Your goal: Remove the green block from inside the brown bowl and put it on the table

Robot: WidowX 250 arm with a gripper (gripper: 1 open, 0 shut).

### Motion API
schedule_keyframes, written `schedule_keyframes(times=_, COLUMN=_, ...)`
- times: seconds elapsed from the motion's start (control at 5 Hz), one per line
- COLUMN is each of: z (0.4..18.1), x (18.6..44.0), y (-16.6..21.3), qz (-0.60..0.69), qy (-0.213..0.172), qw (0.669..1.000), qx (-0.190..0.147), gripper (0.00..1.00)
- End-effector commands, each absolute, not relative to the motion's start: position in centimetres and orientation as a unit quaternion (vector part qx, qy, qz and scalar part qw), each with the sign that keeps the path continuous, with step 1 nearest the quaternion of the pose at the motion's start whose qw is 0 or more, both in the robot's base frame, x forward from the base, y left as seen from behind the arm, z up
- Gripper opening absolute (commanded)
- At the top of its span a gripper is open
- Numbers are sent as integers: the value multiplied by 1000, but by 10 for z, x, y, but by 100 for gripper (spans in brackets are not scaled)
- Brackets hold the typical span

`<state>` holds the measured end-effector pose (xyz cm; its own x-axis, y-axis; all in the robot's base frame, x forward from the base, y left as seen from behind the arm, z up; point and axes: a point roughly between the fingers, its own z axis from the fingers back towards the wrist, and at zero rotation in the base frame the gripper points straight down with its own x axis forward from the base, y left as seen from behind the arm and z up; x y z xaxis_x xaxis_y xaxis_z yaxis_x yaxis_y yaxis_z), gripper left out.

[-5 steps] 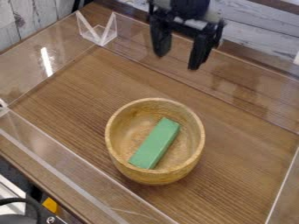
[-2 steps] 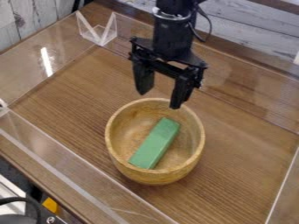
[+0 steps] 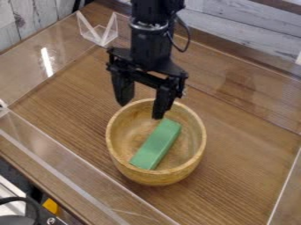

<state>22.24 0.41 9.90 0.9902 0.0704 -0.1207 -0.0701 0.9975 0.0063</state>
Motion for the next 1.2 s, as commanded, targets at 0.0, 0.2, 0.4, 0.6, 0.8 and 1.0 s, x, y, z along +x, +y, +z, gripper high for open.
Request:
schedule_keyframes(times=0.0, z=96, x=216, y=-5, qz=31, qy=35, qw=999, qx=3, gripper=100)
schedule_keyframes(times=0.2, z=94, x=215, y=-4, qz=50, qy=25, qw=998, qx=2, gripper=100)
schedule_keyframes(times=0.4, z=96, x=215, y=1, qz=71, qy=21, qw=997, qx=3, gripper=100)
schedule_keyframes(times=0.6, z=92, x=227, y=-1, qz=103, qy=16, qw=995, qx=3, gripper=100)
schedule_keyframes(times=0.8, z=88, x=238, y=-3, qz=132, qy=12, qw=991, qx=5, gripper=100)
schedule_keyframes(times=1.0, z=87, x=234, y=-20, qz=164, qy=10, qw=986, qx=6, gripper=100)
